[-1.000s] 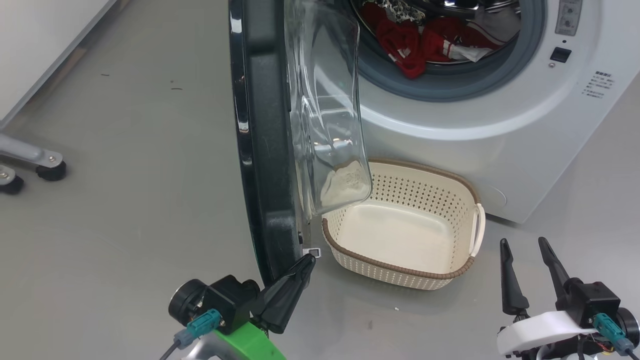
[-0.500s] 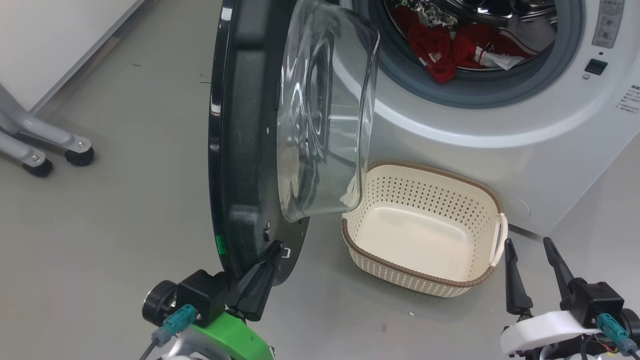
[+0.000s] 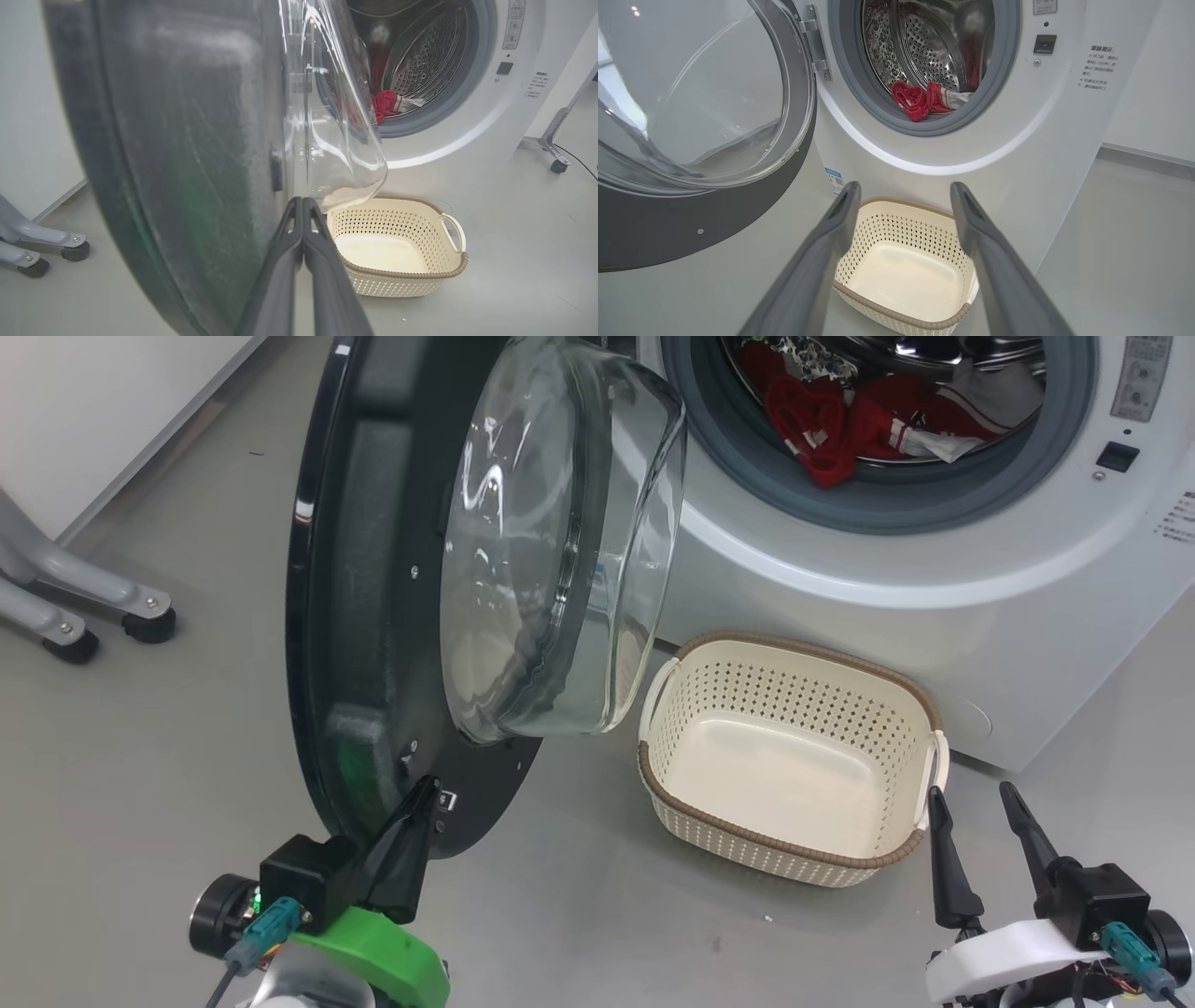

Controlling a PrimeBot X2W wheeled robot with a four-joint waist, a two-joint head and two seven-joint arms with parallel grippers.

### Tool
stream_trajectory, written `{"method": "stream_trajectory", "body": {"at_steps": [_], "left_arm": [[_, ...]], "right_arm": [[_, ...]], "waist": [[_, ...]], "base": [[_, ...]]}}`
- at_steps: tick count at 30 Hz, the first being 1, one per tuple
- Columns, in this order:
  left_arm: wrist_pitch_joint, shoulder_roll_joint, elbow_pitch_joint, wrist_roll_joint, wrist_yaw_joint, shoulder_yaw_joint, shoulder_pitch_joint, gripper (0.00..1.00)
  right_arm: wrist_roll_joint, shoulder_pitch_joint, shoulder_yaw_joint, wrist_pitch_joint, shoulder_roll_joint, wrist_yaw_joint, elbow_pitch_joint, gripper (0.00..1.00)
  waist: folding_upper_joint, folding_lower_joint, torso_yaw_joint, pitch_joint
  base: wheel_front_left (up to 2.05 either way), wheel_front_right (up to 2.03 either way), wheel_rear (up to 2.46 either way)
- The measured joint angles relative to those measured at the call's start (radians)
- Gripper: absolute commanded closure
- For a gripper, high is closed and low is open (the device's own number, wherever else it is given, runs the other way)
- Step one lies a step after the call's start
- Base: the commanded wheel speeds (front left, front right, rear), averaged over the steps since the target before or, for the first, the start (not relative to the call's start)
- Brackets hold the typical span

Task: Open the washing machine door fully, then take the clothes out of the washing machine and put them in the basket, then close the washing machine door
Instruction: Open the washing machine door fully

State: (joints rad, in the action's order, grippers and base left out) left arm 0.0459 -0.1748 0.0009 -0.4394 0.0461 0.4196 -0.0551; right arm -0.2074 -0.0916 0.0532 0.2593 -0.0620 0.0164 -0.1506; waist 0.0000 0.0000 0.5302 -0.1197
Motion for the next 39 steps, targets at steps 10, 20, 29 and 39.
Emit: {"method": "stream_trajectory", "body": {"at_steps": [10,20,29,39], "left_arm": [[0.02,-0.003,0.076,-0.013,0.029,-0.095,0.0,1.0],[0.056,-0.025,0.145,-0.033,0.043,-0.186,-0.001,1.0],[0.092,-0.036,0.206,-0.046,0.05,-0.25,-0.003,1.0],[0.124,-0.05,0.279,-0.065,0.055,-0.305,-0.035,1.0]], "right_arm": [[0.0,0.001,0.001,0.0,0.001,0.003,-0.01,0.0],[0.0,0.001,0.005,0.0,0.004,0.012,-0.017,0.0],[0.0,0.001,0.007,0.0,0.006,0.013,-0.019,0.0],[0.0,0.002,0.004,0.0,0.008,0.017,-0.018,0.0]], "waist": [[0.0,0.0,-0.034,-0.001],[0.0,0.0,-0.074,0.008],[0.0,0.0,-0.114,0.006],[0.0,0.0,-0.14,-0.01]], "base": [[0.0,0.0,0.0],[0.0,0.0,0.0],[0.0,0.0,0.0],[0.0,0.0,0.0]]}}
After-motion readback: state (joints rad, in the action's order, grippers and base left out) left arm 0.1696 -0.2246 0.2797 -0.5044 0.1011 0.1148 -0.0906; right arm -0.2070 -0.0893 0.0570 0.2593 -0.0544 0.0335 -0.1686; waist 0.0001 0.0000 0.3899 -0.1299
